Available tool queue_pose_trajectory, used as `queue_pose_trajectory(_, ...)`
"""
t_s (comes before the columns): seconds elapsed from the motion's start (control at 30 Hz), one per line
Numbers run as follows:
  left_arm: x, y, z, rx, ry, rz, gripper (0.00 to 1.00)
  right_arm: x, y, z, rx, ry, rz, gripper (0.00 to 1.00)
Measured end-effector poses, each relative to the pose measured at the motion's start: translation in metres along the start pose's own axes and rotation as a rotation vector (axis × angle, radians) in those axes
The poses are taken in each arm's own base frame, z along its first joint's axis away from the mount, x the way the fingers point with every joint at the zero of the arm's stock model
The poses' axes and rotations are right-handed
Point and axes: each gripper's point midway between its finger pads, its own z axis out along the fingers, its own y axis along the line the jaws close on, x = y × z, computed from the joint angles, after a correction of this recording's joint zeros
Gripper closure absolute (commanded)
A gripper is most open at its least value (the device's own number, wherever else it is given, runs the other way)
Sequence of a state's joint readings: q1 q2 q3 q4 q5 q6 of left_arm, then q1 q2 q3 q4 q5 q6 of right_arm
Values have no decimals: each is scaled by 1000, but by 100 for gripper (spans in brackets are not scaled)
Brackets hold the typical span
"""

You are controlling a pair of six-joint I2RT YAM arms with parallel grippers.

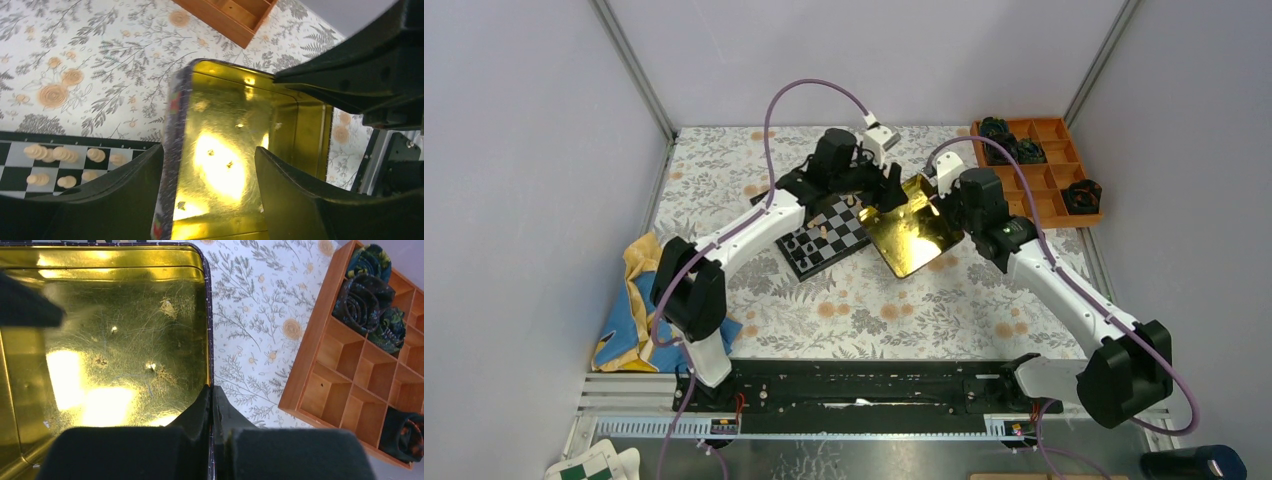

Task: Set up the chess pieces on the board
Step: Pick up the storage box at the center of the board.

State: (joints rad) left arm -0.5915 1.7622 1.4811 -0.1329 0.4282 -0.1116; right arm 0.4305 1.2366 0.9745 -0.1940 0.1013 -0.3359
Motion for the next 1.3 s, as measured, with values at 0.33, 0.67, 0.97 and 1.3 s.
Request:
queue_pose_trajectory(0.33, 5, -10, 14, -42, 38, 137, 43, -8, -6, 0, -12, -5, -6, 100)
queue_pose_trajectory(0.67, 23, 6, 26, -142, 95, 171, 67, -9, -3, -6, -32, -11, -3, 100)
queue_pose_trajectory(0.97, 29, 14, 32, -227, 121, 216, 92, -12, -6, -17, -30, -27, -2, 100)
queue_pose_trajectory(1.3, 35, 17, 32, -335, 147, 261, 100, -12, -8, -18, -24, -27, -12, 100)
